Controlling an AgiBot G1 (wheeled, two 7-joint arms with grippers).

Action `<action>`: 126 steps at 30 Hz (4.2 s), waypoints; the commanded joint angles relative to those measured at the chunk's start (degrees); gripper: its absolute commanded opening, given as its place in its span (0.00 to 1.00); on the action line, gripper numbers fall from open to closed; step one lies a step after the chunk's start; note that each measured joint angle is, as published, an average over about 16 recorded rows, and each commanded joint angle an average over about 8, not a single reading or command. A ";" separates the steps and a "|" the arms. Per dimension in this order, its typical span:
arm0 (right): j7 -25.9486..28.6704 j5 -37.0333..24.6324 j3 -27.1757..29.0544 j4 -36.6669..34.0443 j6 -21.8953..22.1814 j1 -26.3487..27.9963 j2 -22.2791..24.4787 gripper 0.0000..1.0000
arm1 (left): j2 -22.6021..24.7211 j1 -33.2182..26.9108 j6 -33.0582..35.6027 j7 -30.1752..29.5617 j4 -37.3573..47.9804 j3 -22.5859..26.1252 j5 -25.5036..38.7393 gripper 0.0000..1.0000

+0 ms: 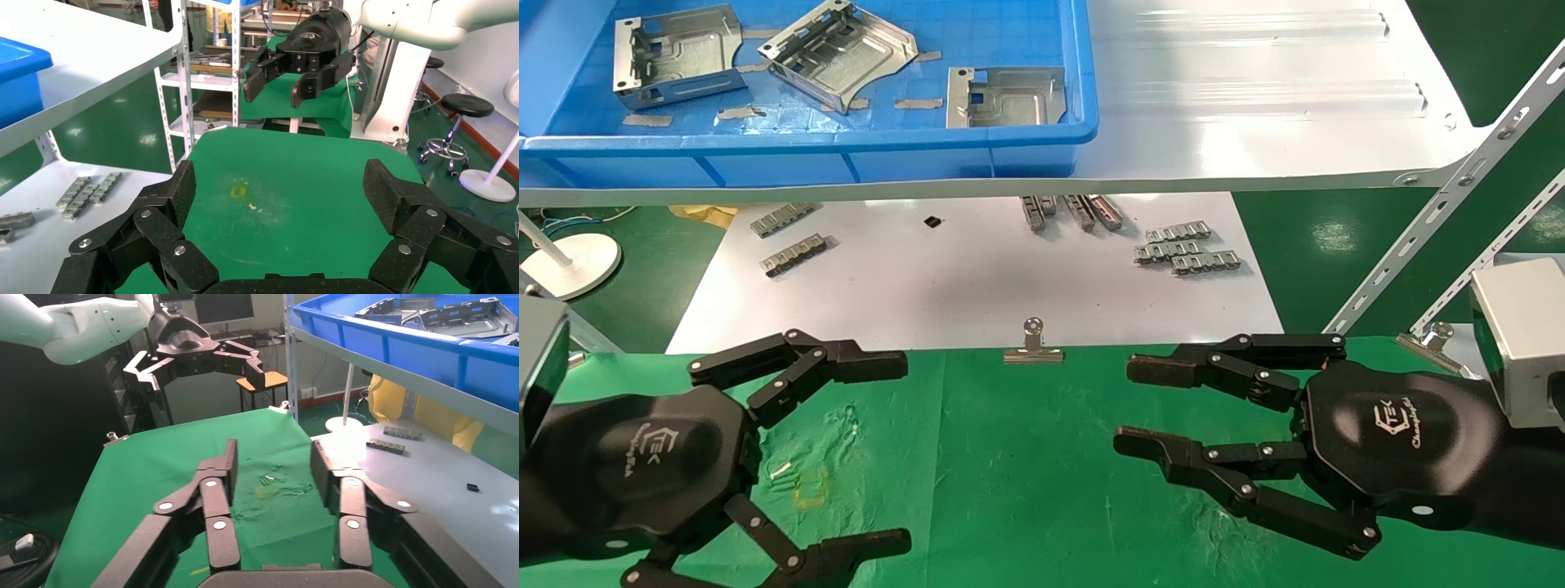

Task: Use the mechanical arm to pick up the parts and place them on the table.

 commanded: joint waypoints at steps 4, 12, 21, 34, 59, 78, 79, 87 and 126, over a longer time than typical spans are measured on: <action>0.00 0.00 0.00 0.00 0.00 0.00 0.00 0.00 | 0.00 0.00 0.00 0.00 0.00 0.00 0.00 1.00; 0.00 0.00 0.00 0.00 0.00 0.00 0.00 0.00 | 0.00 0.00 0.00 0.00 0.00 0.00 0.00 1.00; 0.00 0.00 0.00 0.00 0.00 0.00 0.00 0.00 | 0.00 0.00 0.00 0.00 0.00 0.00 0.00 1.00; 0.00 0.00 0.00 0.00 0.00 0.00 0.00 0.00 | 0.29 -4.06 0.45 -3.33 0.50 0.09 -1.15 1.00; 0.00 0.00 0.00 0.00 0.00 0.00 0.00 0.00 | 24.15 -54.67 -19.15 -3.40 53.56 17.21 37.51 1.00; 0.00 0.00 0.00 0.00 0.00 0.00 0.00 0.00 | 32.92 -60.90 -36.66 1.18 70.62 21.54 46.06 0.00; 0.00 0.00 0.00 0.00 0.00 0.00 0.00 0.00 | 32.92 -61.07 -36.38 1.40 70.81 21.64 46.21 0.00; 0.00 0.00 0.00 0.00 0.00 0.00 0.00 0.00 | 32.81 -61.56 -35.61 2.02 72.31 21.65 46.22 0.00; 0.00 0.00 0.00 0.00 0.00 0.00 0.00 0.94 | 25.83 -62.47 -18.74 4.90 70.66 15.73 37.53 0.00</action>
